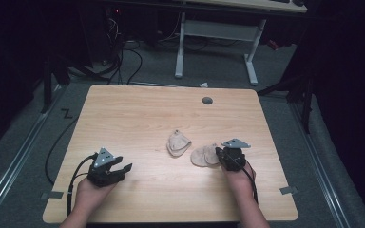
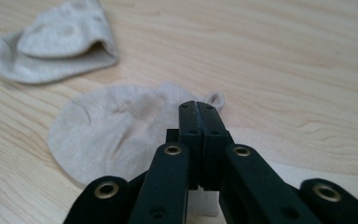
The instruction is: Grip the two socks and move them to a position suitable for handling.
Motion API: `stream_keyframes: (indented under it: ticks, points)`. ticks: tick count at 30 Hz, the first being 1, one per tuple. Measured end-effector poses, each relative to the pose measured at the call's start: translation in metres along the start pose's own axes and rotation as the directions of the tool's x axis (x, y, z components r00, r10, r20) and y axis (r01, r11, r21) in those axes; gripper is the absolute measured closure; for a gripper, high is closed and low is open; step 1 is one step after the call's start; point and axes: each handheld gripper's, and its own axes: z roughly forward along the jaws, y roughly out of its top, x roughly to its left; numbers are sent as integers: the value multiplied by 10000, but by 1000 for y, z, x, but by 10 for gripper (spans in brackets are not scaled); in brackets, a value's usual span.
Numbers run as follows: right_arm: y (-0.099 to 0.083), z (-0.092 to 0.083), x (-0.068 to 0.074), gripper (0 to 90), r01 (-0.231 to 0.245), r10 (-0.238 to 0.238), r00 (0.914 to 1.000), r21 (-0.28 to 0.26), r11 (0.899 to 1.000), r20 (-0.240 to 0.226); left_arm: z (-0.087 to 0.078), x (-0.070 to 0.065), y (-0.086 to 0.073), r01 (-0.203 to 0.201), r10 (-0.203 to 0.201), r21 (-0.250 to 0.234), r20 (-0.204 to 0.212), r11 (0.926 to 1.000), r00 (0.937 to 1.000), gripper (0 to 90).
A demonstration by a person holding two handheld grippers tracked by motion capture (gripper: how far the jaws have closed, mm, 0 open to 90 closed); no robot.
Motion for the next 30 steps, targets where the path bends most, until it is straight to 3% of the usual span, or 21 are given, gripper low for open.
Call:
stream_keyframes:
  ticks: [3, 5, 9, 17, 22, 24, 30]
  points:
    - [-3, 4, -1, 899, 16, -14, 10000, 191, 9998, -67, 2, 0, 0, 76, -76, 50, 49, 10000, 10000, 495]
    - [-7, 11, 1, 898, 236, -227, 9996, 608, 9979, -167, 2, -2, 0, -16, 15, 94, 91, 10000, 10000, 494]
    - [-11, 11, 4, 899, 383, -364, 9987, 529, 9979, -367, 1, -4, 1, -103, 102, 73, 105, 9999, 9999, 492]
    - [-21, 1, 24, 899, 837, -803, 9921, 322, 9960, -961, 3, -11, 2, -264, 262, 74, 245, 9996, 9994, 493]
    - [-28, -6, 46, 899, 1381, -1351, 9814, 129, 9903, -1366, 6, -21, 3, -505, 500, 128, 381, 9986, 9980, 504]
    - [-29, -7, 49, 899, 1425, -1397, 9800, 97, 9898, -1416, 7, -24, 3, -594, 587, 175, 411, 9981, 9974, 510]
    - [-33, -11, 72, 899, 1961, -1944, 9627, -96, 9805, -1883, 13, -41, 5, -952, 930, 284, 687, 9951, 9933, 511]
